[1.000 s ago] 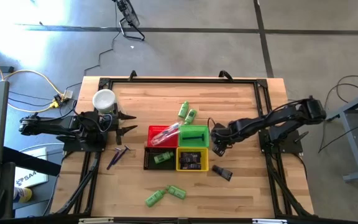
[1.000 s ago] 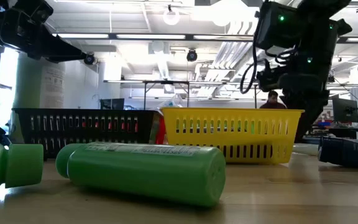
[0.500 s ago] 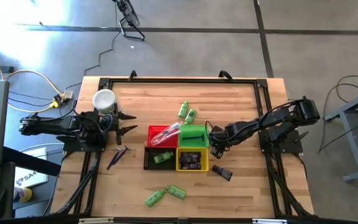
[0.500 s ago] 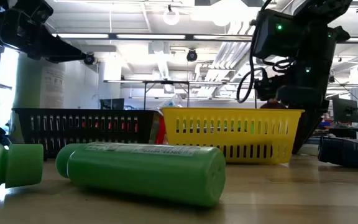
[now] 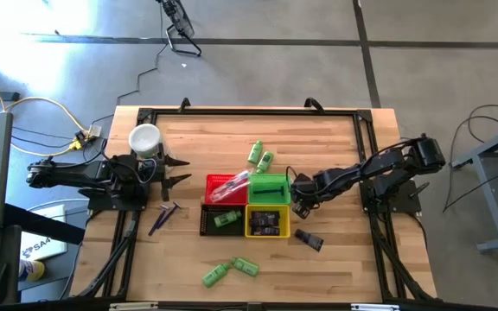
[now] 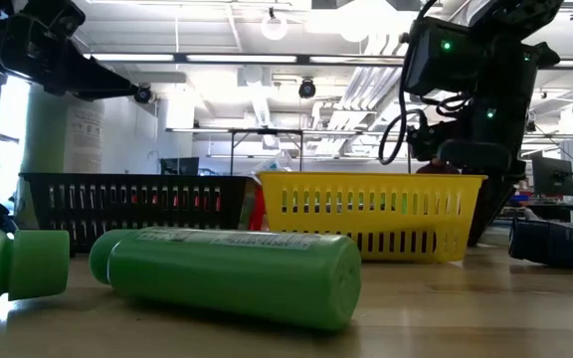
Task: Pick & Place Travel size toiletries
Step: Put the blue toothbrush into the red bin
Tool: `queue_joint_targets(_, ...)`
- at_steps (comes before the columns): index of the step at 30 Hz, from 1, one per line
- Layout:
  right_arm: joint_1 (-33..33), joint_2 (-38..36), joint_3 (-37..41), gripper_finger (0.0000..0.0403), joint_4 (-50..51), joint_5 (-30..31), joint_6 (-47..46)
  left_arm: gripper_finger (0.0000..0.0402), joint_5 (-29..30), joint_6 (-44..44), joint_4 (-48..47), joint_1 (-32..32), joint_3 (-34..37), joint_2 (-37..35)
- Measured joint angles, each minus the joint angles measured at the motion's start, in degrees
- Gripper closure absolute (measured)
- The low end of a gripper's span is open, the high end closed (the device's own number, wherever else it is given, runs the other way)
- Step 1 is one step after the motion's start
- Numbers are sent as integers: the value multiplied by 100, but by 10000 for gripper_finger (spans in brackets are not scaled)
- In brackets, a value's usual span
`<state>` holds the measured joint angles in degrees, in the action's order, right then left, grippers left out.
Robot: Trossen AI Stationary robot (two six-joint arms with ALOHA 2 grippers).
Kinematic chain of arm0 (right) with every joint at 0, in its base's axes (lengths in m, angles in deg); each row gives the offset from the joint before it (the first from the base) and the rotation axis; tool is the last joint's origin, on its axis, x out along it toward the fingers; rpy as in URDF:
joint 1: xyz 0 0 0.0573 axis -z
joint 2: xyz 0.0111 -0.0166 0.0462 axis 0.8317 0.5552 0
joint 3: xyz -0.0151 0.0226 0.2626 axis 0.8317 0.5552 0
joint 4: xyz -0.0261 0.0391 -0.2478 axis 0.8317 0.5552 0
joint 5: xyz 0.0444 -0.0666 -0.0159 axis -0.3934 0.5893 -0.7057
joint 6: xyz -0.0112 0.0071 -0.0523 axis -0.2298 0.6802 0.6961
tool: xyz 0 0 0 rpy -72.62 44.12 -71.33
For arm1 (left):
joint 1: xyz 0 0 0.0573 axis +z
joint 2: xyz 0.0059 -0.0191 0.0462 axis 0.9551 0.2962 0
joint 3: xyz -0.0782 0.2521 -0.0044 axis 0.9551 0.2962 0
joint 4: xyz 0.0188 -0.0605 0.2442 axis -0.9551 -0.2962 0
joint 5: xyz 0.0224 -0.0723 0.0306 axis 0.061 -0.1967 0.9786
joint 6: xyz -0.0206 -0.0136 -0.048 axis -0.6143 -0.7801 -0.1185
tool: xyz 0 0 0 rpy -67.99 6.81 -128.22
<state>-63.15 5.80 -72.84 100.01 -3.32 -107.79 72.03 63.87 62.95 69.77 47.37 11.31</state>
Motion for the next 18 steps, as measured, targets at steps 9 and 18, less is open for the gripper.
queue_joint_targets(9,2,-7,0,385,107,12,-465,226,0,0,0,0,0,2)
queue_joint_targets(18,19,-222,28,387,701,762,-1162,226,0,0,0,0,0,0)
